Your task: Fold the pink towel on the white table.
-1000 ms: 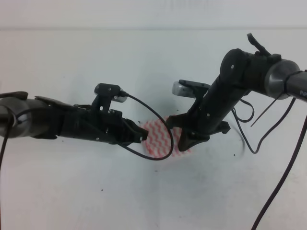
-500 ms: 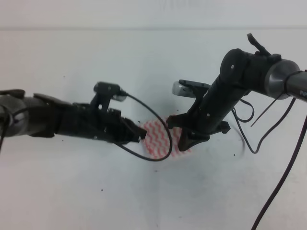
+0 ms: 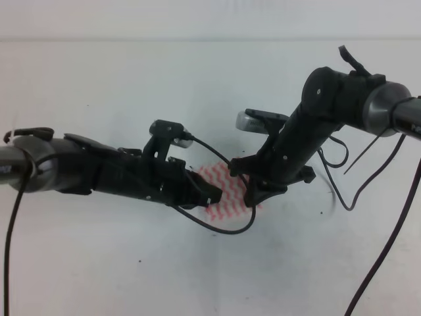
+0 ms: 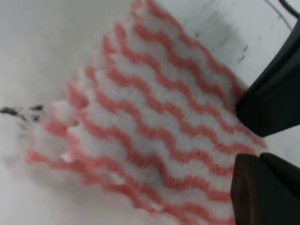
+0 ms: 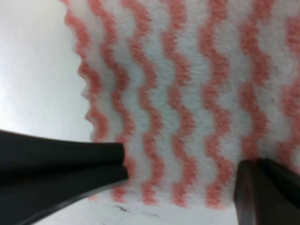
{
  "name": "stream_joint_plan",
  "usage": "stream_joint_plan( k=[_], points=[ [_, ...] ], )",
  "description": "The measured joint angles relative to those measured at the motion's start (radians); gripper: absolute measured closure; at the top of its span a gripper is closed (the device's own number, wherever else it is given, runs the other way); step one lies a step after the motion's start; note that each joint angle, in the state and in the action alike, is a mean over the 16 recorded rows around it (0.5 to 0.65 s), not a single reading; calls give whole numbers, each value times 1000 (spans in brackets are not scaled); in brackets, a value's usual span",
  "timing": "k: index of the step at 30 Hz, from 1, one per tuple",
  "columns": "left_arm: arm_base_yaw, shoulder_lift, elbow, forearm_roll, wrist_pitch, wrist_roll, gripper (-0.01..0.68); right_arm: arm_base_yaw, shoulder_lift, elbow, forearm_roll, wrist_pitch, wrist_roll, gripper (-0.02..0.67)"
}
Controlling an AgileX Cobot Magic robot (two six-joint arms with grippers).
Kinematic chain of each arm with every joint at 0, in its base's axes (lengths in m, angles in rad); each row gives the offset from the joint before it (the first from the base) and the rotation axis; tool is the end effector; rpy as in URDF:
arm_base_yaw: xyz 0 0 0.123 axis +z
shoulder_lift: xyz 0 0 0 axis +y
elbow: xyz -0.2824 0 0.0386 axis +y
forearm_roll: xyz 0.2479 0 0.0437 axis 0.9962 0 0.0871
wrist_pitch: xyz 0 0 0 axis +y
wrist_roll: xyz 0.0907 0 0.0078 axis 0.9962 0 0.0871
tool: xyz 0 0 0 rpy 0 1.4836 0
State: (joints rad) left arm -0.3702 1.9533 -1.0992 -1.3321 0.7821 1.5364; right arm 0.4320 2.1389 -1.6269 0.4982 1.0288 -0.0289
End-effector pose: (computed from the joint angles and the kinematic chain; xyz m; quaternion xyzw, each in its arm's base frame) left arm 0.3251 -0.1931 0.1567 0.3900 0.8087 -0.3628 0.2495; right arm 0.3807 0.2166 0.1751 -0.1094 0.9681 0.2252 0.0119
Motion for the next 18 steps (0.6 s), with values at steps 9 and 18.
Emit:
stream_joint_plan(
  k=[9, 18],
  points=[
    [-10, 11, 0, 51, -25, -26, 677, 0, 0, -5, 0, 0, 0, 667],
    [-10, 12, 0, 78, -49, -42, 677, 0, -1, -66, 2, -34, 2, 667]
  ],
)
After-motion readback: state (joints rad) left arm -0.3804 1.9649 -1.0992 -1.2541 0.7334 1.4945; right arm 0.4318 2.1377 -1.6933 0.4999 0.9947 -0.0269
